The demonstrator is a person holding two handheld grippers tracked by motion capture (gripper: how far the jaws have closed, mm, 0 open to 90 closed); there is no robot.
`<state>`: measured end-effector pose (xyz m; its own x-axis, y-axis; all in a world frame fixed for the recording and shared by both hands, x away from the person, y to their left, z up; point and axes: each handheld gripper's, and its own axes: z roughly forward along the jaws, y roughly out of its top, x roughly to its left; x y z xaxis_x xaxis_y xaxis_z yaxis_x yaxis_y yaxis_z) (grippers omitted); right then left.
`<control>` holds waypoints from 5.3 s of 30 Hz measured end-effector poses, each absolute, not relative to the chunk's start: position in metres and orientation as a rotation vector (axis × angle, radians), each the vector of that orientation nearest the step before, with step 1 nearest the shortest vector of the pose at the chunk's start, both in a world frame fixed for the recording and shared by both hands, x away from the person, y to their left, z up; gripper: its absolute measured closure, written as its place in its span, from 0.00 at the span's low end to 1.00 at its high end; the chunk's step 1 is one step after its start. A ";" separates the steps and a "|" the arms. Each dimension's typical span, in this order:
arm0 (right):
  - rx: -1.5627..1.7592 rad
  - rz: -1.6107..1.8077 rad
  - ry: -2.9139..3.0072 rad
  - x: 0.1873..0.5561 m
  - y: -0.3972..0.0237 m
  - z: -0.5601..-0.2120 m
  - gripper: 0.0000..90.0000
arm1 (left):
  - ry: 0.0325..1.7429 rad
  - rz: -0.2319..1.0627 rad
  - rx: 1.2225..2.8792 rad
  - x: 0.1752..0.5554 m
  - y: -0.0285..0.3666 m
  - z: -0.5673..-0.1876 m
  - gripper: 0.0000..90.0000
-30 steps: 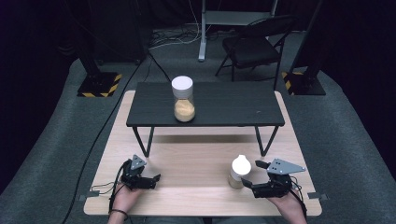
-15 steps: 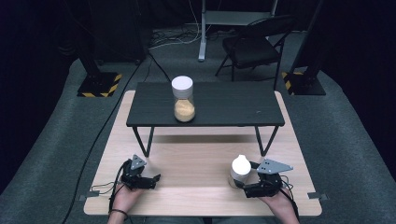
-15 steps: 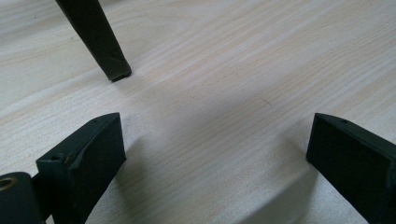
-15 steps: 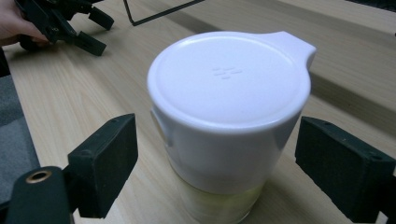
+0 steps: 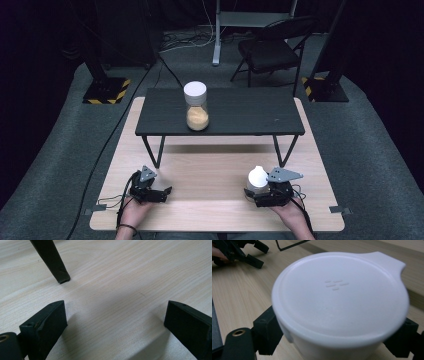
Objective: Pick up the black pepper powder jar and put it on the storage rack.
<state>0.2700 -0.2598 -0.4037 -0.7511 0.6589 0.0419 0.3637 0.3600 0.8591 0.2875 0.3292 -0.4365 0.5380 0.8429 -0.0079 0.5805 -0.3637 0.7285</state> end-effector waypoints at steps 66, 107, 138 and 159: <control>0.982 1.357 2.223 0.252 -0.261 -0.359 0.31 | 1.149 0.487 2.082 0.287 0.329 -0.436 0.04; 0.896 1.437 2.140 0.273 -0.251 -0.255 0.31 | 1.149 0.487 2.082 0.287 0.329 -0.436 0.04; 0.914 1.385 2.112 0.316 -0.223 -0.188 0.30 | 1.148 0.487 2.083 0.287 0.329 -0.436 0.04; 1.037 1.335 2.084 0.358 -0.214 -0.190 0.30 | 1.145 0.485 2.085 0.288 0.329 -0.436 0.04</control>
<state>0.3582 -0.2138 -0.1904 -0.6134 0.7895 0.0207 0.3488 0.2473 0.9040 0.2878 0.3294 -0.4364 0.5393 0.8420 -0.0079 0.5803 -0.3649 0.7281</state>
